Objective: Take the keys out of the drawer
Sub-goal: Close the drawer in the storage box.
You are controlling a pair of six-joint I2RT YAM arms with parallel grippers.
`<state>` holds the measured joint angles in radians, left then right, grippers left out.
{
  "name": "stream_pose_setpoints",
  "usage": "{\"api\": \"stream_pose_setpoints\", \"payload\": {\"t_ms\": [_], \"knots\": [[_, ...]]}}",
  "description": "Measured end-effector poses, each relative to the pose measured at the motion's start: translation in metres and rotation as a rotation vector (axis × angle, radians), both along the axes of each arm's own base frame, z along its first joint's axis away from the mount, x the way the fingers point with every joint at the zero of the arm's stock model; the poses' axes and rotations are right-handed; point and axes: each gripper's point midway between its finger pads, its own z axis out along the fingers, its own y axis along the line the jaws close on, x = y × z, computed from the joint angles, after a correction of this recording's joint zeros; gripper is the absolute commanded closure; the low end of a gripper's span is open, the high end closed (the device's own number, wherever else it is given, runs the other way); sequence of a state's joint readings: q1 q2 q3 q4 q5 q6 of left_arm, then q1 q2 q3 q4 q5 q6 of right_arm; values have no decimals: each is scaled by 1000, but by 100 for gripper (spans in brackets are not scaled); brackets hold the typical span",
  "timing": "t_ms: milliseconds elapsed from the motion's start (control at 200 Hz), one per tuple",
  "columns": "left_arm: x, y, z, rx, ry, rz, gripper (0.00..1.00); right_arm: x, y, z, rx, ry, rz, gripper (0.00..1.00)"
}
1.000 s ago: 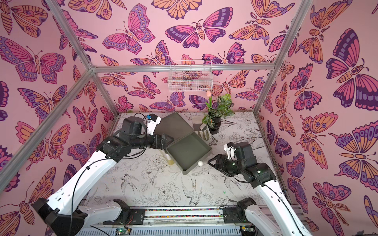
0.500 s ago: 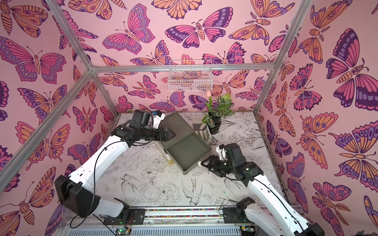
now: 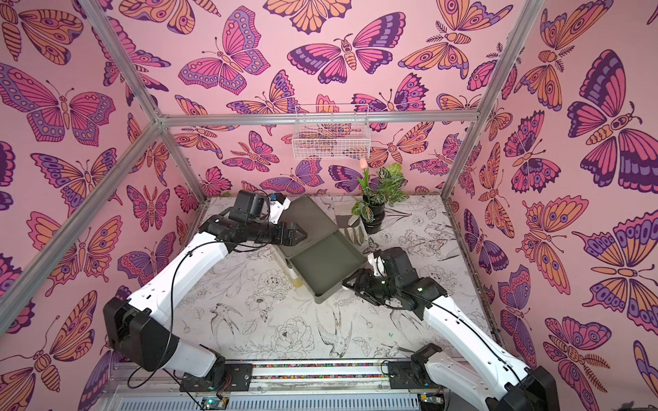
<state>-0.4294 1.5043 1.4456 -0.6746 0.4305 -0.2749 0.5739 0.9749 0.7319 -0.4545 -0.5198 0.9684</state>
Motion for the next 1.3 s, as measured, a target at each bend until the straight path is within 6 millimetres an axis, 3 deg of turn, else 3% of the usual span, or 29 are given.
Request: {"api": "stream_pose_setpoints", "payload": {"t_ms": [511,1021,1297], "knots": [[-2,1,-9,-9,31,-13,26,21,18,1,0,-17,8,34],[-2,-1,-11,-32,29,-28,27,48,34,13,24,-65,1,34],[-2,-3,-10,-43,21,-34,26,58,42,8,21,-59,4,34]]}}
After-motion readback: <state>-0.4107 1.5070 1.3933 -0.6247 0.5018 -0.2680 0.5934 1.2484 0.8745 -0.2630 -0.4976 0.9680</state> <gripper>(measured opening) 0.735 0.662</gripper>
